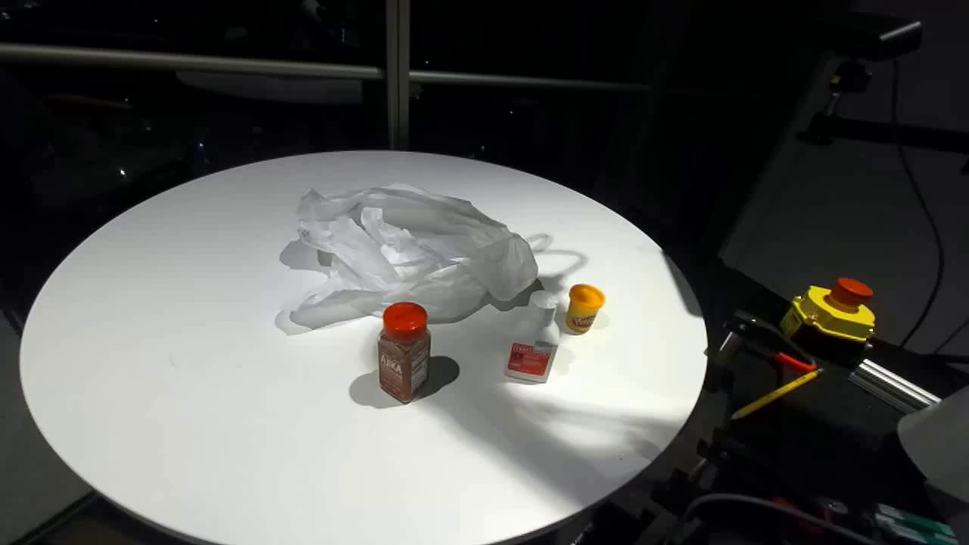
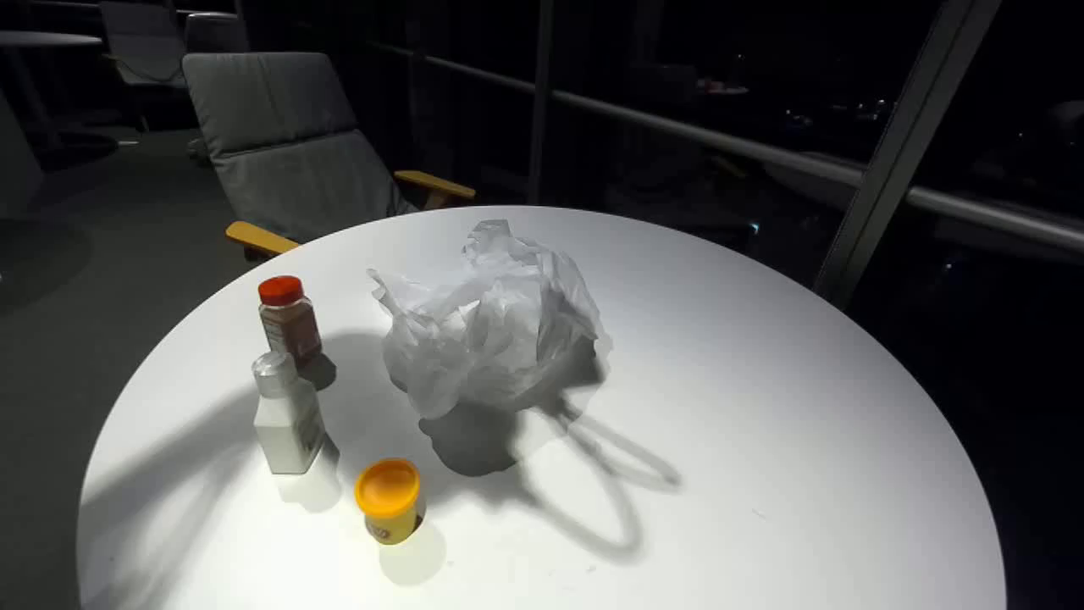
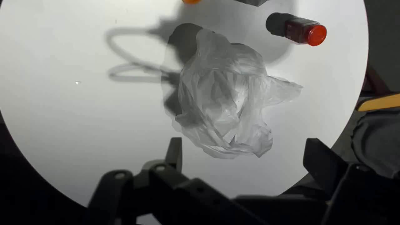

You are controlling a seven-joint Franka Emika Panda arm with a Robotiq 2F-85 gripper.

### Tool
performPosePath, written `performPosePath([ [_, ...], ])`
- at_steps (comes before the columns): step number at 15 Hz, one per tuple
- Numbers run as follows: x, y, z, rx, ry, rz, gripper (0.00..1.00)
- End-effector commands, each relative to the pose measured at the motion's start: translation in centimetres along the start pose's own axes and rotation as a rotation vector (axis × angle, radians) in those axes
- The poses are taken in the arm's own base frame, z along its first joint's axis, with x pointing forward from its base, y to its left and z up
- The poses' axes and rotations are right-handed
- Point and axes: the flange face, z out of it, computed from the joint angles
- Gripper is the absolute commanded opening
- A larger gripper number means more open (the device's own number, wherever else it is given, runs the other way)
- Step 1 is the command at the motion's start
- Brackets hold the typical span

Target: Place the containers on the table inside the white plastic, pull up the plastic bag

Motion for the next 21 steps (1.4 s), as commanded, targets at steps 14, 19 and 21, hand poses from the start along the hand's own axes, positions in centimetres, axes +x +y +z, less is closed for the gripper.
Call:
performPosePath([
  [14, 0.5, -0.1, 1.6, -0.046, -0.009, 0.028, 1.0],
  [19, -0.6, 1.1, 10.1, -0.154, -0.14, 0.141, 1.0],
  [21, -1.5, 1.8, 13.5, -0.178, -0.174, 0.195, 1.0],
])
